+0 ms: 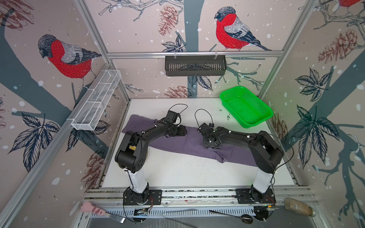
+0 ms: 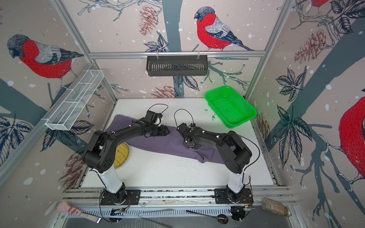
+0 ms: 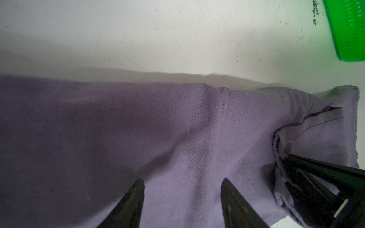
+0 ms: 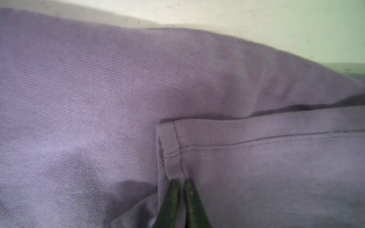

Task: Fold and stack the trousers
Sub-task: Smooth out the trousers at the center of the table.

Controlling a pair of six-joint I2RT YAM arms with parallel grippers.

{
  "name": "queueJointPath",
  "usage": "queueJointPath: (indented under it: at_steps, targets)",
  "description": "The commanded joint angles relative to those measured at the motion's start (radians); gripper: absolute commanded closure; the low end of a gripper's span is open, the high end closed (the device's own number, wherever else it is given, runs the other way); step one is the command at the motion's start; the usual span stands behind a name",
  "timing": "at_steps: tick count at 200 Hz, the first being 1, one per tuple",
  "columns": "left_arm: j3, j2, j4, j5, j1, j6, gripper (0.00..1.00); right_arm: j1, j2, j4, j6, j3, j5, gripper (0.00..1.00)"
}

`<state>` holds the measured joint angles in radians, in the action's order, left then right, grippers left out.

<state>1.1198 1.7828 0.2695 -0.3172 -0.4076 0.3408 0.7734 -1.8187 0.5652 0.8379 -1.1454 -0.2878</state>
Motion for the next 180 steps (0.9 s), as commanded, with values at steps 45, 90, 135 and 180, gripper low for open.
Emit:
queueJointPath:
  at_steps: [45,90,135,180]
  targets:
    - [-0.003,0.011,-0.010,0.004,0.002,-0.008,0.37,-0.074,0.198,0.111,0.004,0.064,-0.091,0.96]
    - [0.008,0.026,-0.002,0.009,0.003,-0.008,0.37,-0.238,0.417,0.150,-0.089,0.156,-0.113,0.96]
    - [0.012,0.033,0.003,0.014,0.005,-0.011,0.37,-0.486,0.628,0.110,-0.291,0.278,-0.044,0.94]
    - [0.020,0.047,0.009,0.019,0.010,-0.011,0.37,-0.777,0.778,-0.046,-0.384,0.404,0.149,0.94]
